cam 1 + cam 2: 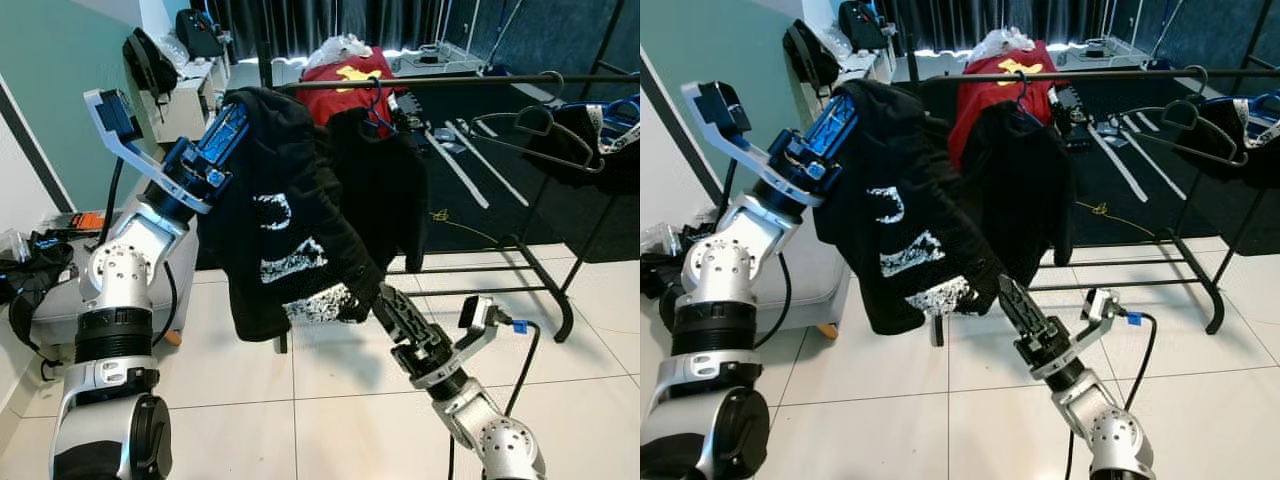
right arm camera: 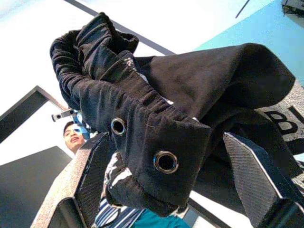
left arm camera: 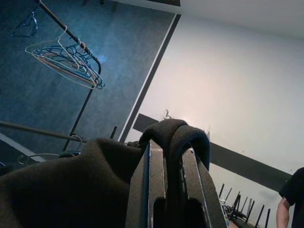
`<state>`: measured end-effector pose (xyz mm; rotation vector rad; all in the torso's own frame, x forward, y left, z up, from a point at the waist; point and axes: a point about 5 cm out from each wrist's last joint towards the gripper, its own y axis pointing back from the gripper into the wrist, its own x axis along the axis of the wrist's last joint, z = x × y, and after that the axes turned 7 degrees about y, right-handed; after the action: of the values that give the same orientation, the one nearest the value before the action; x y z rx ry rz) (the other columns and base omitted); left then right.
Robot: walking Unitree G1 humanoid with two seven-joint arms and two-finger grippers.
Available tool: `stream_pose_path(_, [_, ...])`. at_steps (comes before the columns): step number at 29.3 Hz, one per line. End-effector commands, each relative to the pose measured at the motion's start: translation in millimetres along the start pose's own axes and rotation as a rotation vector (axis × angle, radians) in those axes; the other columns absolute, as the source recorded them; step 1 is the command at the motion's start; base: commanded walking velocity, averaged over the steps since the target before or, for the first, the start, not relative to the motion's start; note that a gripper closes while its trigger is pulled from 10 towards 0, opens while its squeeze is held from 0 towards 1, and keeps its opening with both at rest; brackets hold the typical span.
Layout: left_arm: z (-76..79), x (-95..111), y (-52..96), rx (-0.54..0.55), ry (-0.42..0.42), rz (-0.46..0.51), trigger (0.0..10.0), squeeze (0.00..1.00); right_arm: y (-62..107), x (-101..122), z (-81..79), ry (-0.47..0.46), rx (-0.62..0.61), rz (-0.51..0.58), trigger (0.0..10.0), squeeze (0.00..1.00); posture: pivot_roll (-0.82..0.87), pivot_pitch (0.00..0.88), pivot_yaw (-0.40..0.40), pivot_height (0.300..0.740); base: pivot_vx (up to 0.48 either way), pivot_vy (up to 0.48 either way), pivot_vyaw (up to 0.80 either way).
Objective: Hang hanger
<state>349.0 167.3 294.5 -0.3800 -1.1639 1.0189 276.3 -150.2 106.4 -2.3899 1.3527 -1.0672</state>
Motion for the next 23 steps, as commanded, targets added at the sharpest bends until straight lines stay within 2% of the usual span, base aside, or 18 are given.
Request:
stream_pose_path(1, [7.3, 6.3, -7.6, -0.055, 0.003, 0.039, 10.0, 0.00, -7.0, -0.3, -1.5, -0.011, 0.020, -0.006, 10.0, 0.00, -0.03, 0.000, 0.056, 0.740, 0.000, 0.000, 0.00])
stream_pose_path(10, [6.0, 2.7, -6.6, -0.032, 0.000, 0.032, 10.0, 0.00, -10.3, -2.6, -2.4, -0.023, 0.032, -0.015, 10.0, 0.00, -0.02, 0.000, 0.050, 0.740, 0.000, 0.000, 0.00])
stream_pose_path(11, [6.3, 2.4, -6.2, -0.032, 0.001, 0.033, 10.0, 0.00, -10.3, -3.6, -2.6, -0.032, 0.036, -0.015, 7.6, 0.00, -0.02, 0.000, 0.052, 0.740, 0.000, 0.000, 0.00])
stream_pose_path(12, [6.2, 2.8, -5.8, -0.031, 0.001, 0.032, 10.0, 0.00, -10.8, -4.1, -3.2, -0.041, 0.041, -0.014, 1.4, 0.00, -0.02, 0.000, 0.054, 0.740, 0.000, 0.000, 0.00])
stream_pose_path(13, [6.1, 3.3, -5.4, -0.029, 0.001, 0.031, 10.0, 0.00, -11.1, -4.3, -3.8, -0.048, 0.047, -0.012, 0.0, 0.00, -0.02, 0.000, 0.055, 0.740, 0.000, 0.000, 0.00])
stream_pose_path(19, [5.9, 3.4, -4.2, -0.026, 0.002, 0.029, 10.0, 0.00, -10.5, -4.0, -4.4, -0.058, 0.051, -0.003, 0.0, 0.00, -0.02, 0.000, 0.054, 0.740, 0.000, 0.000, 0.00])
stream_pose_path(23, [2.9, 0.3, 1.8, 0.003, -0.007, 0.015, 10.0, 0.00, -5.4, -5.2, -2.9, -0.066, 0.041, 0.003, 0.0, 0.00, -0.01, 0.000, 0.055, 0.740, 0.000, 0.000, 0.00])
